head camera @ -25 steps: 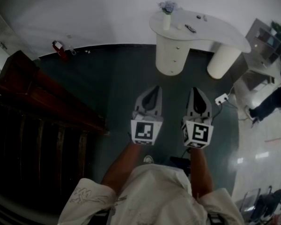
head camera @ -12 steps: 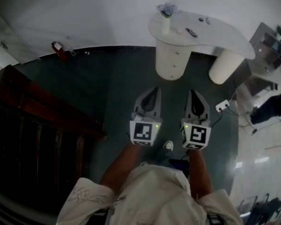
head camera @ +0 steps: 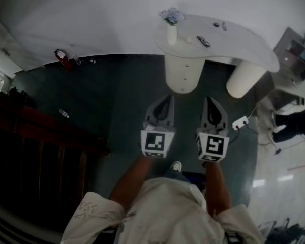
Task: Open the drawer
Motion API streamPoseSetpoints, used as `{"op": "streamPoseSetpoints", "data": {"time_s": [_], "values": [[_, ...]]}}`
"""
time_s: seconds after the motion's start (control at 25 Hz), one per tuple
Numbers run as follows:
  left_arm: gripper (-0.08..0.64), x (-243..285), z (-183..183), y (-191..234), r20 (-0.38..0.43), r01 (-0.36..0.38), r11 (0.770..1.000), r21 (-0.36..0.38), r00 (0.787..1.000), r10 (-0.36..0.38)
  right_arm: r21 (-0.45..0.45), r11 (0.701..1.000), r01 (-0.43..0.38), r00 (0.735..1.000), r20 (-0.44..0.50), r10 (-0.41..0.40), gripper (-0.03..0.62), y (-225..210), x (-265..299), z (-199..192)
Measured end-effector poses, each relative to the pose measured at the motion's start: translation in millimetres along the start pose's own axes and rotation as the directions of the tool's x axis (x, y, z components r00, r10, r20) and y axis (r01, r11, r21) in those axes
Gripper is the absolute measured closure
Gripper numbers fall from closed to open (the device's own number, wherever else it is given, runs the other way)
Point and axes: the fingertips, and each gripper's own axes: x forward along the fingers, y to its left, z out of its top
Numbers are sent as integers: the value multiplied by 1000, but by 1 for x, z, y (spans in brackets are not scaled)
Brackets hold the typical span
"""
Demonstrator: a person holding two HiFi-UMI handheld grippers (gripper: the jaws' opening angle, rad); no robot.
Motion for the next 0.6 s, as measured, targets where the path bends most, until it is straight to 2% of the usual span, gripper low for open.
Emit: {"op": "streamPoseSetpoints", "data": {"time_s": [0.24,0.6], "values": [[563,31,-5,-8,-6,-18,1000,9,1000,18,8,1000,-11,1000,4,11,586,-27,22,-9],[565,71,-28,10,-27,-25,1000,-11,999,25,1,999,-47,998,-41,47,586,-27,69,-35]]}}
